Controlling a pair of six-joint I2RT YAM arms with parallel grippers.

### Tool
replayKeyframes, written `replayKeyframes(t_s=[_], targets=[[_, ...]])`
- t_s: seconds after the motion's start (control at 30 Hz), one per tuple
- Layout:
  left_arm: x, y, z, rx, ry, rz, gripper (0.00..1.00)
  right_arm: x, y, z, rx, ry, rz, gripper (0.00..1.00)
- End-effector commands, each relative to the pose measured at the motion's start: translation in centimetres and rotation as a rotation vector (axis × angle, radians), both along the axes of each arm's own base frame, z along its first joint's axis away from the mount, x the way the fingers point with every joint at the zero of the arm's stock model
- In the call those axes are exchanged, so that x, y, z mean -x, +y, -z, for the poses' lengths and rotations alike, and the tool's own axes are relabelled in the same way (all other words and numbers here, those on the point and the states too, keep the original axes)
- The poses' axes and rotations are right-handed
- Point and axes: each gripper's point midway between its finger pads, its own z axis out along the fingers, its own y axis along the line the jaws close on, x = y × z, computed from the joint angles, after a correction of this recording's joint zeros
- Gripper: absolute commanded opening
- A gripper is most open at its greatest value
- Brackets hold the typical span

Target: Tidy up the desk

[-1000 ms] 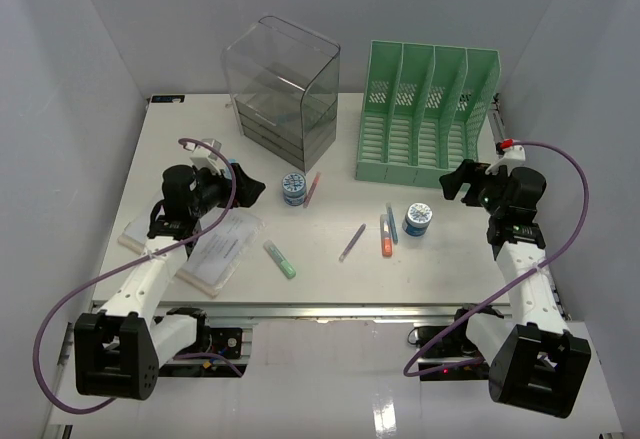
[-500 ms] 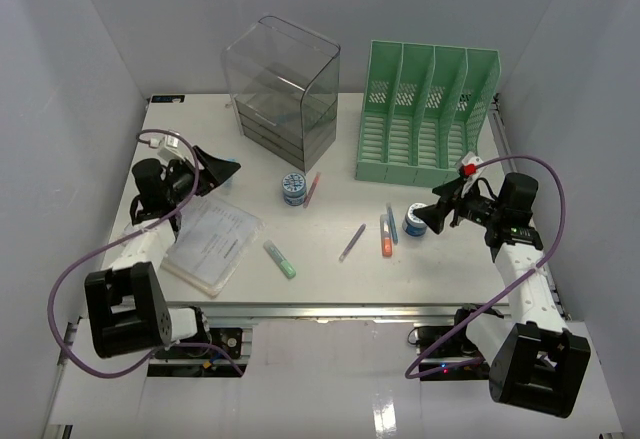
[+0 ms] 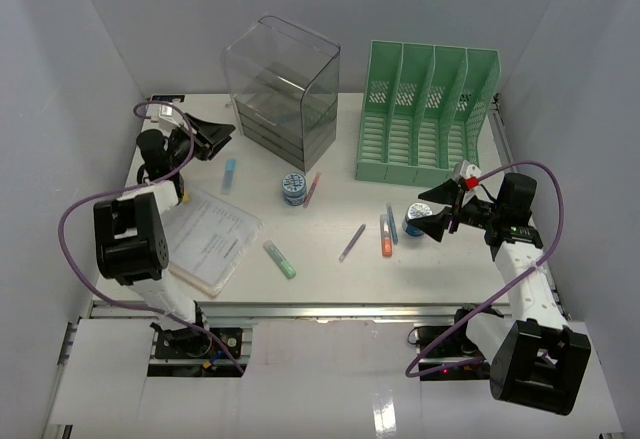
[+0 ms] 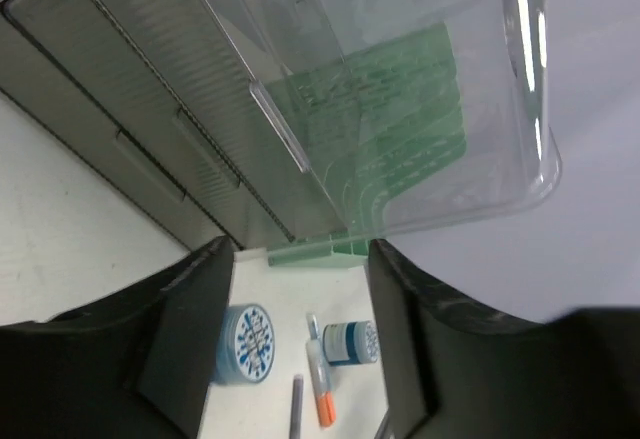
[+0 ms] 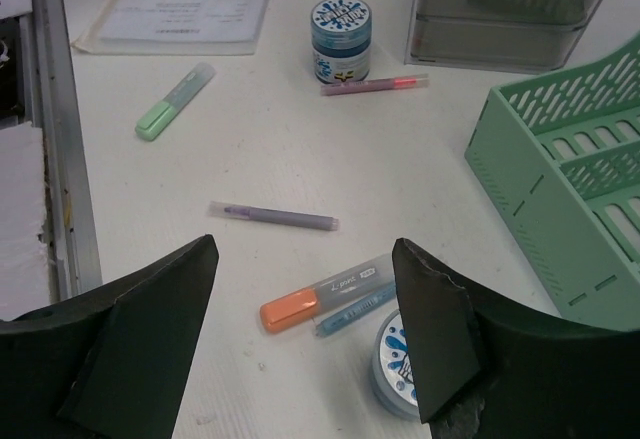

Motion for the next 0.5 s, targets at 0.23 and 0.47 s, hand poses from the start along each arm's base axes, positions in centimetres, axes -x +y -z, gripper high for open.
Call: replayKeyframes(t_s=[0.23,0.47], targets=[[-7.8,-5.5,-0.5,0.069,-0.081,0.049,0.51,-0.2,0.3,-0.8,-0.003,-0.077,-0.061,0.71],[-9.7,-6.2,1.2,0.079,-0.060,0.046,0.36,-0.6,0.1,-0.5,-0.001,-0.053,-0.045,0.71]])
